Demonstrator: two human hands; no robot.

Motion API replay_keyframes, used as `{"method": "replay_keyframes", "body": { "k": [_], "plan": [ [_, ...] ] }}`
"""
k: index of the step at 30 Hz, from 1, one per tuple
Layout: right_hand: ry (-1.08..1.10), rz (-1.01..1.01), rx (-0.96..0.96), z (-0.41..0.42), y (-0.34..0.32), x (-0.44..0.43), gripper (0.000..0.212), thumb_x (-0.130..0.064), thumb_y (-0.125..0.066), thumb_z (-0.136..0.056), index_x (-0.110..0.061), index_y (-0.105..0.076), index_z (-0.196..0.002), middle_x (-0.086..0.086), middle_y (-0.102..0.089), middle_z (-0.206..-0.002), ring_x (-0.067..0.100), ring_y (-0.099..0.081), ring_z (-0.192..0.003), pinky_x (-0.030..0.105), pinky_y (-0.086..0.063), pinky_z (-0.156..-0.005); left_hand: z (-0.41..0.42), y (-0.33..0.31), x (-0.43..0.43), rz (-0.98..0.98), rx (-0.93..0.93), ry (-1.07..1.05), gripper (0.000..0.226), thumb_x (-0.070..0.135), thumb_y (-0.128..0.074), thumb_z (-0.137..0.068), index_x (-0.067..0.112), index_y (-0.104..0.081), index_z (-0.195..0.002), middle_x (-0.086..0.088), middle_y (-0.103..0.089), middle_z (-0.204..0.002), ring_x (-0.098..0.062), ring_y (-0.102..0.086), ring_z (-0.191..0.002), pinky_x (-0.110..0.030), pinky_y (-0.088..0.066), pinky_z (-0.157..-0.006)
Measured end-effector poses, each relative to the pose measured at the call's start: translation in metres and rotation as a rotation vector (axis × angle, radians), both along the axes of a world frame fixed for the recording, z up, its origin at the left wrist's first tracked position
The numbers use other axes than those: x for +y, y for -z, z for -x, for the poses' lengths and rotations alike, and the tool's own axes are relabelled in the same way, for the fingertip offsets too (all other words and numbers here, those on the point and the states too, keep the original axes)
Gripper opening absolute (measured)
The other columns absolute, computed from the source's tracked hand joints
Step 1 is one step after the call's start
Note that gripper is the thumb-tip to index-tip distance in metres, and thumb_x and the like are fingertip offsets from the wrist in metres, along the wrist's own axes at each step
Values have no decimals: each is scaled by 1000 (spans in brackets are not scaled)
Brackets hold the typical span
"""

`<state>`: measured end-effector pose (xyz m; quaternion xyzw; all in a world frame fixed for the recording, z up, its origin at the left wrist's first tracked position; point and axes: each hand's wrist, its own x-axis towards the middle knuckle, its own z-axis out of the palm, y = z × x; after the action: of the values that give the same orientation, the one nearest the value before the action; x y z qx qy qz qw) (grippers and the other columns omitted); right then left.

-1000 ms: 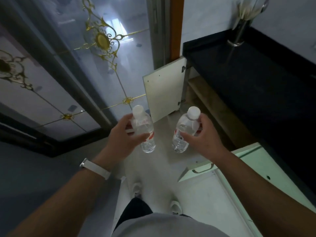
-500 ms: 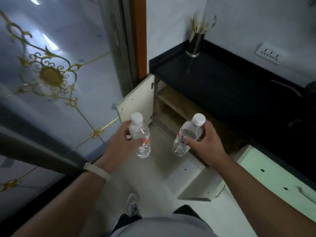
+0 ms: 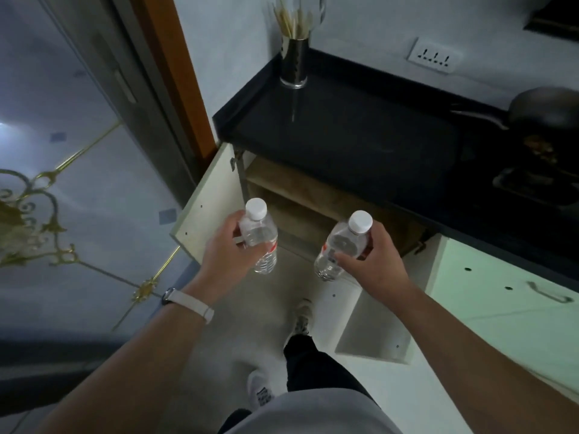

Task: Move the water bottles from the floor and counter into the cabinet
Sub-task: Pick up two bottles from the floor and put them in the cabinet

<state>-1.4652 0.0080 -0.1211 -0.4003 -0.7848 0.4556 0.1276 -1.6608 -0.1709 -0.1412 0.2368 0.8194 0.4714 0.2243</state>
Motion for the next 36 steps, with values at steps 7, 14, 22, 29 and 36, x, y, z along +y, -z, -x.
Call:
{"method": "replay_keyframes", "body": {
  "k": [7,14,22,29,36],
  "plan": [
    [55,113,-11,43,40,36,58,-40,-83,-70,-43,-42,-110,-11,-54,-114,4,-59,-97,25,-52,-79,43,16,44,58,-34,16,61,33,-84,-74,46,-46,-119,20,-62,-112,-7,-62,-103,-24,-51,-81],
    [-8,103,-98,90,80,95,64,-41,-81,-72,-35,-42,-122,-10,-49,-118,7,-55,-103,32,-51,-88,87,45,96,176,-103,-20,65,40,-85,-72,41,-45,-124,19,-59,-116,-8,-60,-104,-22,-51,-82],
    [-65,101,-190,128,135,132,64,-33,-81,-75,-29,-44,-127,-10,-47,-118,9,-55,-100,38,-57,-78,124,106,137,204,-100,-44,63,43,-85,-71,33,-52,-124,18,-65,-110,-6,-64,-102,-39,-57,-89],
    [35,114,-188,151,192,143,62,-37,-81,-72,-27,-46,-123,-8,-50,-116,13,-56,-102,42,-54,-85,145,168,170,101,-134,-24,58,28,-86,-71,42,-54,-117,18,-63,-114,-1,-61,-107,-37,-55,-94],
    [148,91,-118,176,276,162,58,-45,-81,-72,-33,-43,-114,-9,-54,-111,6,-57,-96,30,-50,-79,166,271,203,6,-187,44,72,34,-88,-70,34,-51,-131,14,-64,-123,-4,-63,-109,-35,-54,-96]
  ]
}}
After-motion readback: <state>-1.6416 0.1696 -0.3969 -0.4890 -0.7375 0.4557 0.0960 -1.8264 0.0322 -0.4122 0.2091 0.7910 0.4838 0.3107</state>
